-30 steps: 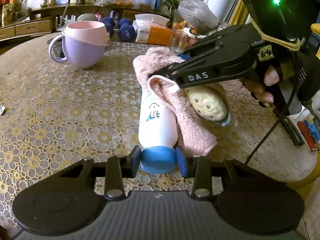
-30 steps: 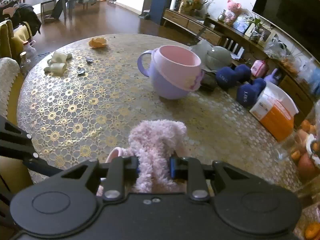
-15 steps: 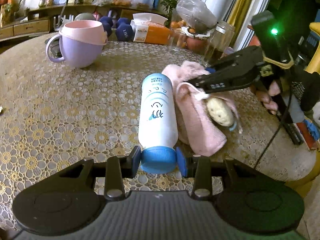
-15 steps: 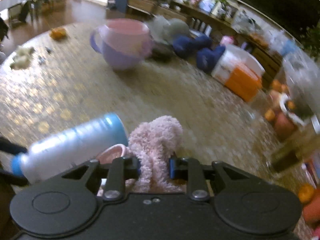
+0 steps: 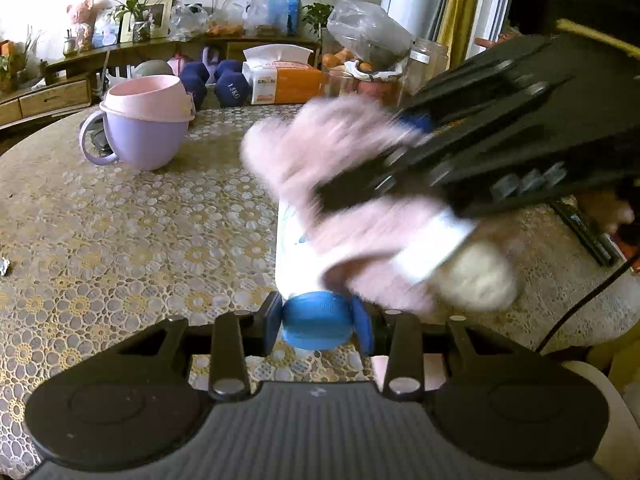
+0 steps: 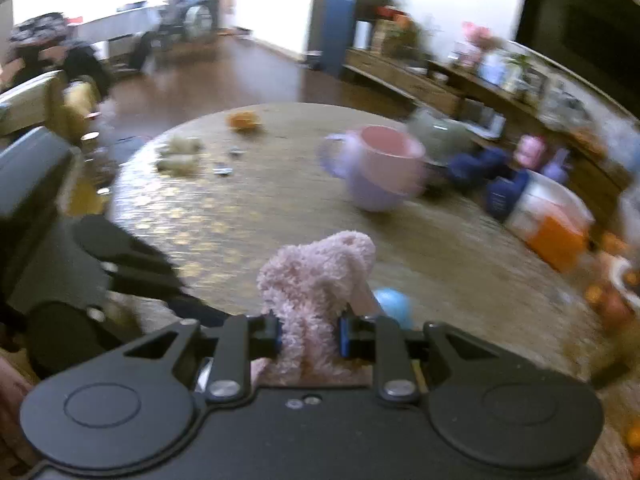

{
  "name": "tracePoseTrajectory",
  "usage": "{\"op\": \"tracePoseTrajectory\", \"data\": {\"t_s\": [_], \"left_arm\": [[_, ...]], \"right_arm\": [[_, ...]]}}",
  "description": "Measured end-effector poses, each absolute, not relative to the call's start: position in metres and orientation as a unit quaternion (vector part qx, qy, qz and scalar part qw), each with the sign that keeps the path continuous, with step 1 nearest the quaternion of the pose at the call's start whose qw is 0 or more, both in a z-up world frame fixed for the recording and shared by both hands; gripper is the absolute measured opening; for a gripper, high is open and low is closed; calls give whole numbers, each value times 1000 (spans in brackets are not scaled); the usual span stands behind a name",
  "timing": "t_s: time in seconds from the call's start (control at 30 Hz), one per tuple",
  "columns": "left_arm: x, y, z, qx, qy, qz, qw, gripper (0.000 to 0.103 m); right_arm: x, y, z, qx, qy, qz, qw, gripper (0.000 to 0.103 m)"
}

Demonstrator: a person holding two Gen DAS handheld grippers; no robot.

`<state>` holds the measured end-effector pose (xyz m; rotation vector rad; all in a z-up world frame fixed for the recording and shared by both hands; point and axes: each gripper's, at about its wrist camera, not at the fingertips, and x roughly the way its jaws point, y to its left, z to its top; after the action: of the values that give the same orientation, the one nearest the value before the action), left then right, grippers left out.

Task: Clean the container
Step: 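Drape the towel over the bottle and rub it with the right tool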

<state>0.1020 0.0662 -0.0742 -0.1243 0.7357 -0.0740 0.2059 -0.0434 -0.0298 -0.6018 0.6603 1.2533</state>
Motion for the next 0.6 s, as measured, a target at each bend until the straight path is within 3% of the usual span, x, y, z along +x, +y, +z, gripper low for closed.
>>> {"op": "tracePoseTrajectory", "data": {"t_s": [0.6], "left_arm": [[101, 78, -75, -113, 364, -48, 923, 34]], "right_arm": [[264, -19, -60, -278, 320, 509, 749, 23]]}}
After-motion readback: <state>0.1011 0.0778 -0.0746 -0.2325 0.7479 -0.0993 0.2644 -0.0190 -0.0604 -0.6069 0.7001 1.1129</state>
